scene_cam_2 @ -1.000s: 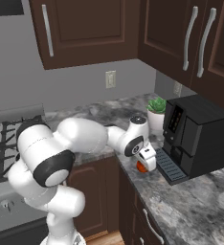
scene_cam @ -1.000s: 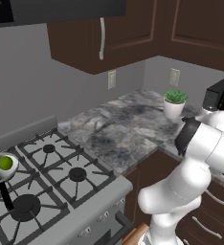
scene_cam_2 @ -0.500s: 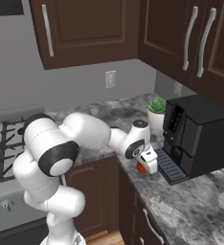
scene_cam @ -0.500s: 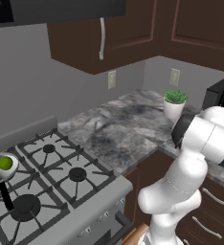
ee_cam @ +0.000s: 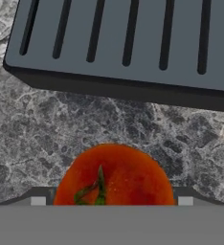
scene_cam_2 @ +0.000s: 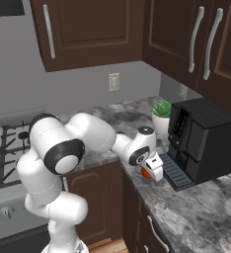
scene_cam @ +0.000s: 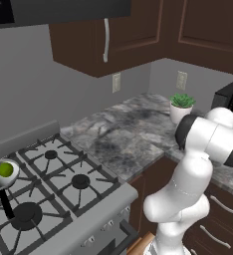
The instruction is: Put the tomato and lime in the pan. Then turn on the rear center burner and set the heat to medium.
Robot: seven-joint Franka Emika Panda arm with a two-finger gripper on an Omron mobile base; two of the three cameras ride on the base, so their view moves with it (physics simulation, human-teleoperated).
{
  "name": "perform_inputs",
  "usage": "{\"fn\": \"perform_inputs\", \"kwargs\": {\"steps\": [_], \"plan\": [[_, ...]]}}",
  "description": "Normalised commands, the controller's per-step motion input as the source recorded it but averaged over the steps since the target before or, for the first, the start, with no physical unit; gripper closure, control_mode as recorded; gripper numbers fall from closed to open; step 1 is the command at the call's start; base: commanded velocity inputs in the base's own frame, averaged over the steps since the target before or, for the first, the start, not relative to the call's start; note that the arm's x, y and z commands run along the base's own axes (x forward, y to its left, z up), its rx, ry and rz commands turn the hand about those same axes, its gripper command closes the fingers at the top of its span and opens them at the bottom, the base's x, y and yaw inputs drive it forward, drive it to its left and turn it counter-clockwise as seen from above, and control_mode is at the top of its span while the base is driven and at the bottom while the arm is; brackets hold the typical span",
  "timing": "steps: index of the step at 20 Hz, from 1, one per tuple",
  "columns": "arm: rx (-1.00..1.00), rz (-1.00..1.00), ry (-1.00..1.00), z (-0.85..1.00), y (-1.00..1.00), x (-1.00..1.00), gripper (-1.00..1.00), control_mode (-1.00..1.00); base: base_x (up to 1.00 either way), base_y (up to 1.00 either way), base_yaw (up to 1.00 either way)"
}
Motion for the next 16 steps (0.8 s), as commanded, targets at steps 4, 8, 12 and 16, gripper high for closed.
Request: {"fn": "perform_inputs", "kwargs": {"steps": [4,8,12,16], "plan": [[0.0,0.0,0.0,0.0,0.0,0.0,1.0,-1.0,0.0,0.0,0.0],[0.01,0.02,-0.03,0.19,0.02,-0.11,1.0,-1.0,0.0,0.0,0.0],[0.03,0.12,-0.04,0.71,0.24,-0.3,1.0,-1.0,0.0,0.0,0.0],[0.02,0.14,-0.01,0.68,0.69,-0.22,1.0,-1.0,0.0,0.0,0.0]]}}
